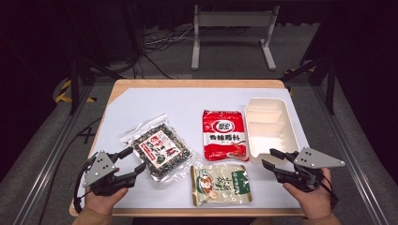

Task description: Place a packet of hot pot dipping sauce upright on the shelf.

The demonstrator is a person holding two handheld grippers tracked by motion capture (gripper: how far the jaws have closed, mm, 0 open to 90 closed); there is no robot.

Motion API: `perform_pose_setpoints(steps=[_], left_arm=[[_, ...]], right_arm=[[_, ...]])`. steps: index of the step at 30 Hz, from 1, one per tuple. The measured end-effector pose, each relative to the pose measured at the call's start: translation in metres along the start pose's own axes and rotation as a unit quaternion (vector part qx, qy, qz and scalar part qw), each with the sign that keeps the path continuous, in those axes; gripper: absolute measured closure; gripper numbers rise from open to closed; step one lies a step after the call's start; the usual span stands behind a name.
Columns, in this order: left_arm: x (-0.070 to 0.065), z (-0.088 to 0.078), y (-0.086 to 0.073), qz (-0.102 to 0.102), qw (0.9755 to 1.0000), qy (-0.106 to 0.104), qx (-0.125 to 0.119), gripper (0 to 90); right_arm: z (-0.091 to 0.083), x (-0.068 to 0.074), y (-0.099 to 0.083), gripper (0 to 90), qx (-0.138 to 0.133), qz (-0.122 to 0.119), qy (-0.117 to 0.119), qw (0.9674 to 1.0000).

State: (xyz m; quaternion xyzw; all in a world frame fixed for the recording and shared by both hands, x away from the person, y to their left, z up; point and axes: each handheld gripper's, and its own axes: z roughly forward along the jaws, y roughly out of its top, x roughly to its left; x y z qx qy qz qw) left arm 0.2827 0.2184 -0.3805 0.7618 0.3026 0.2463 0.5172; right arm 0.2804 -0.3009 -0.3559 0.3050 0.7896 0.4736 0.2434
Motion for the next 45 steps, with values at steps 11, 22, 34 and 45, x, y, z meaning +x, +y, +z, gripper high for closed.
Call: perform_pose_setpoints(steps=[11,22,34,45], left_arm=[[-0.002,0.001,0.0,-0.001,1.0,-0.004,0.003,35.0],[-0.002,0.002,-0.001,0.004,1.0,-0.002,0.006,35.0],[-0.002,0.003,-0.001,0.005,1.0,-0.003,0.008,34.9],[-0.003,0.004,-0.001,0.007,0.9999,-0.002,0.009,34.9]], right_arm=[[0.008,0.008,0.0,53.6,0.024,0.029,0.022,0.9991],[0.03,0.019,-0.008,46.0,0.09,0.058,0.06,0.9924],[0.049,0.026,-0.017,42.6,0.186,0.056,0.073,0.9783],[0.056,0.031,-0.027,33.3,0.243,0.061,0.09,0.9639]])
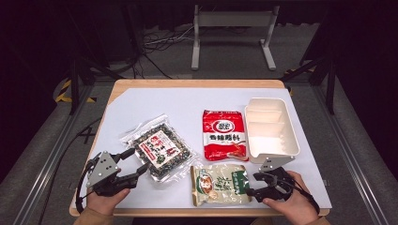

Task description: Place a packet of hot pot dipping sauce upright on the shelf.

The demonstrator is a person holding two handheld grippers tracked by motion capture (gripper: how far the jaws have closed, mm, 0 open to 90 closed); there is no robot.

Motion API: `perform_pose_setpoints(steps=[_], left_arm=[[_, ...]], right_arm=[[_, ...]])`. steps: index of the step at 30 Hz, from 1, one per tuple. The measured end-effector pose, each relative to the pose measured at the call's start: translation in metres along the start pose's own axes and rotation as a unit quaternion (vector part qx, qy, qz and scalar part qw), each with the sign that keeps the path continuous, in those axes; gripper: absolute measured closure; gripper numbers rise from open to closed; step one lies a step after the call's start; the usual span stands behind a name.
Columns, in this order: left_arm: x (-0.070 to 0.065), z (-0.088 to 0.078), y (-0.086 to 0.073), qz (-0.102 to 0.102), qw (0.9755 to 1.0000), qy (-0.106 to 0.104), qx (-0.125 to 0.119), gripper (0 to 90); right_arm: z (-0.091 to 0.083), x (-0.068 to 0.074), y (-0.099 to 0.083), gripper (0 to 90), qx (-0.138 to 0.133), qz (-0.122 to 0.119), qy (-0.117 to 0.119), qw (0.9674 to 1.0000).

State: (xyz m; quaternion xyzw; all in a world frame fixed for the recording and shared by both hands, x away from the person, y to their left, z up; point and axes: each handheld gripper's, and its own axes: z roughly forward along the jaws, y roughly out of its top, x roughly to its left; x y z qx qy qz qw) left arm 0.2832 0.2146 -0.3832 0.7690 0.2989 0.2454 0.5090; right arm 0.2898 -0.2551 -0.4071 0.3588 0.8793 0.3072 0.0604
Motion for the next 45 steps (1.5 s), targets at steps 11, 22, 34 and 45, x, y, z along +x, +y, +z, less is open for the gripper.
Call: perform_pose_setpoints(steps=[11,22,34,45], left_arm=[[0.0,0.0,0.0,-0.002,1.0,0.001,0.0,34.9],[0.001,0.005,0.0,0.0,1.0,-0.002,0.002,34.9],[0.001,0.008,0.001,0.002,1.0,-0.006,0.002,35.0],[0.001,0.007,0.001,0.002,1.0,-0.006,0.0,35.0]], right_arm=[[0.004,0.006,-0.005,33.5,0.013,0.004,0.009,0.9999],[0.01,0.012,-0.011,36.5,0.021,0.019,0.035,0.999],[0.015,0.015,-0.009,39.4,0.014,0.018,0.046,0.9987],[0.025,0.02,-0.006,43.5,0.005,0.018,0.06,0.998]])
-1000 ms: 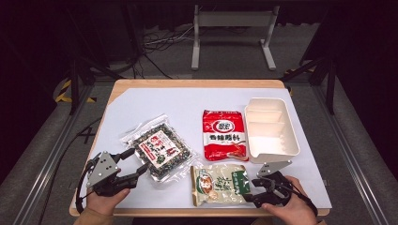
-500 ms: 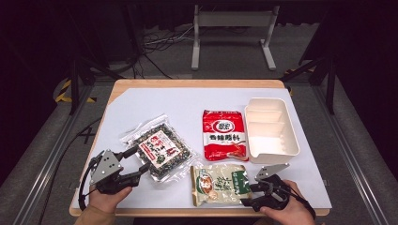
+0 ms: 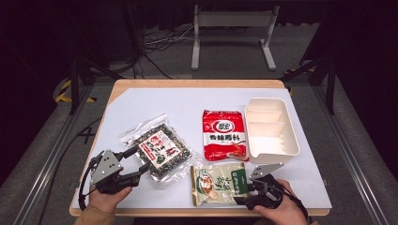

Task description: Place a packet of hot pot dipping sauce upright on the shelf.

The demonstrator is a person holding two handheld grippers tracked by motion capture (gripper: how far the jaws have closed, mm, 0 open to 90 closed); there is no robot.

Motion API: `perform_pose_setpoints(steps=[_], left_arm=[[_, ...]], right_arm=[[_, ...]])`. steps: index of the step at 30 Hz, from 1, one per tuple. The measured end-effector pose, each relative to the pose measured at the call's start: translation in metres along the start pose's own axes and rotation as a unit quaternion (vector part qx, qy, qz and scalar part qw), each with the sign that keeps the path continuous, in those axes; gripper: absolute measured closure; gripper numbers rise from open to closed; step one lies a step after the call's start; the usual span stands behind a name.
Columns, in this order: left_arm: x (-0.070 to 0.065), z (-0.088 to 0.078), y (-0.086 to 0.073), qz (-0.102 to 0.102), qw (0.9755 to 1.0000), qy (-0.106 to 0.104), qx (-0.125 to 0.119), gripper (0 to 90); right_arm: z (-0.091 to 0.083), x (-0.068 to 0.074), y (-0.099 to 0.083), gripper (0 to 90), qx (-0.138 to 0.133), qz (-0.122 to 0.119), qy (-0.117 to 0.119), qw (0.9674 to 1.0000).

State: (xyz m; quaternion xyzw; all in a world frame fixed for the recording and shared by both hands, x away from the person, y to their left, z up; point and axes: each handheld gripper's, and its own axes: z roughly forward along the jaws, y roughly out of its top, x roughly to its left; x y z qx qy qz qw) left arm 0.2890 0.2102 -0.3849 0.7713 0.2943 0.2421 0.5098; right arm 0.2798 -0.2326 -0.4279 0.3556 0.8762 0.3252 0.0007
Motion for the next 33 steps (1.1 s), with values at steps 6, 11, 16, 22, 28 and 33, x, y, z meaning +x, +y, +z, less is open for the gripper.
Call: perform_pose_setpoints(steps=[6,11,16,22,28,33], left_arm=[[-0.0002,0.0029,-0.0008,0.001,1.0,-0.003,0.008,35.1],[-0.0004,0.0025,-0.0012,-0.001,1.0,-0.005,0.007,35.1],[-0.001,0.0052,-0.0022,0.004,0.9999,-0.007,0.013,35.1],[-0.001,0.0054,-0.0023,0.003,0.9999,-0.006,0.013,35.2],[-0.0013,0.0052,-0.0022,0.004,0.9999,-0.006,0.012,35.2],[-0.0006,0.0046,-0.0023,0.003,0.9999,-0.005,0.012,35.2]], right_arm=[[0.0022,-0.0006,-0.0004,53.6,0.006,0.005,0.012,0.9999],[0.0021,-0.001,-0.0006,63.5,0.009,0.011,0.008,0.9999],[0.0035,-0.0019,-0.0001,67.3,0.006,0.017,0.017,0.9997],[0.0085,-0.004,0.0029,69.0,-0.006,0.028,0.028,0.9992],[0.0101,-0.0072,0.0044,75.7,-0.01,0.037,0.031,0.9988],[0.01,-0.0076,0.0064,83.0,-0.017,0.038,0.031,0.9986]])
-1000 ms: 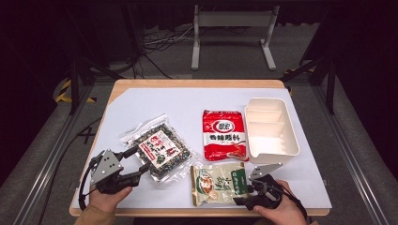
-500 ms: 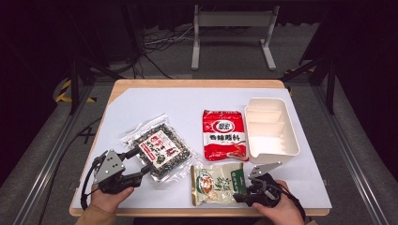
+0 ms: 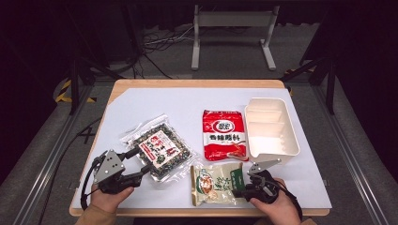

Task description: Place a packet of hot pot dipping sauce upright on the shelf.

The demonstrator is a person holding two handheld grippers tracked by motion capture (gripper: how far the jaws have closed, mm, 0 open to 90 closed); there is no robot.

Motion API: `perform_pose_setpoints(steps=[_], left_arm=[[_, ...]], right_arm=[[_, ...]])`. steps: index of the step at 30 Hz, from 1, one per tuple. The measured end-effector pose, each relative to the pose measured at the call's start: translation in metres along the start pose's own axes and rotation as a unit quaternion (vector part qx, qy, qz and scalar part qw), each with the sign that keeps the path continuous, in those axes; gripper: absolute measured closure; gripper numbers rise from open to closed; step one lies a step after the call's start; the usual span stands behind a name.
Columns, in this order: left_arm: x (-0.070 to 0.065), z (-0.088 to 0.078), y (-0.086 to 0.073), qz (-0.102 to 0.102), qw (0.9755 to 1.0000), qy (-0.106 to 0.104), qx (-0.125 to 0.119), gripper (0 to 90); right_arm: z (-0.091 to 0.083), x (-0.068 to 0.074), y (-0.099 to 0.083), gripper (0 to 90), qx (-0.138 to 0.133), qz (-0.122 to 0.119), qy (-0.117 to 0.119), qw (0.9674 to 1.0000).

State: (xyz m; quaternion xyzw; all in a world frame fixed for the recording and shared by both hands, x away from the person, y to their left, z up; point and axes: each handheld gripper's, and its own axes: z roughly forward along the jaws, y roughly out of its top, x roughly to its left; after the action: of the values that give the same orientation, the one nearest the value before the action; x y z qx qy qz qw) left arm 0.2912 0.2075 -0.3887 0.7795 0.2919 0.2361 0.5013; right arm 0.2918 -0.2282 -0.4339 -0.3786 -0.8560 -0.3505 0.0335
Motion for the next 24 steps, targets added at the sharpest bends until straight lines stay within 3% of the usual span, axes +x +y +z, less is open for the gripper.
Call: perform_pose_setpoints(steps=[2,10,13,24], left_arm=[[0.0,0.0,0.0,0.001,1.0,0.001,-0.001,35.2],[0.0,-0.001,0.0,-0.002,1.0,0.0,-0.003,35.2],[0.001,-0.001,0.0,-0.002,1.0,0.001,-0.003,35.2],[0.001,-0.002,0.0,-0.003,1.0,0.002,-0.007,35.1]], right_arm=[[-0.001,0.001,0.001,88.9,-0.003,0.002,0.001,1.0],[-0.01,0.002,0.004,89.7,-0.019,-0.001,-0.003,0.9998],[-0.017,0.0,0.008,89.8,-0.031,0.006,0.014,0.9994],[-0.033,0.004,0.027,90.0,-0.024,-0.005,0.021,0.9995]])
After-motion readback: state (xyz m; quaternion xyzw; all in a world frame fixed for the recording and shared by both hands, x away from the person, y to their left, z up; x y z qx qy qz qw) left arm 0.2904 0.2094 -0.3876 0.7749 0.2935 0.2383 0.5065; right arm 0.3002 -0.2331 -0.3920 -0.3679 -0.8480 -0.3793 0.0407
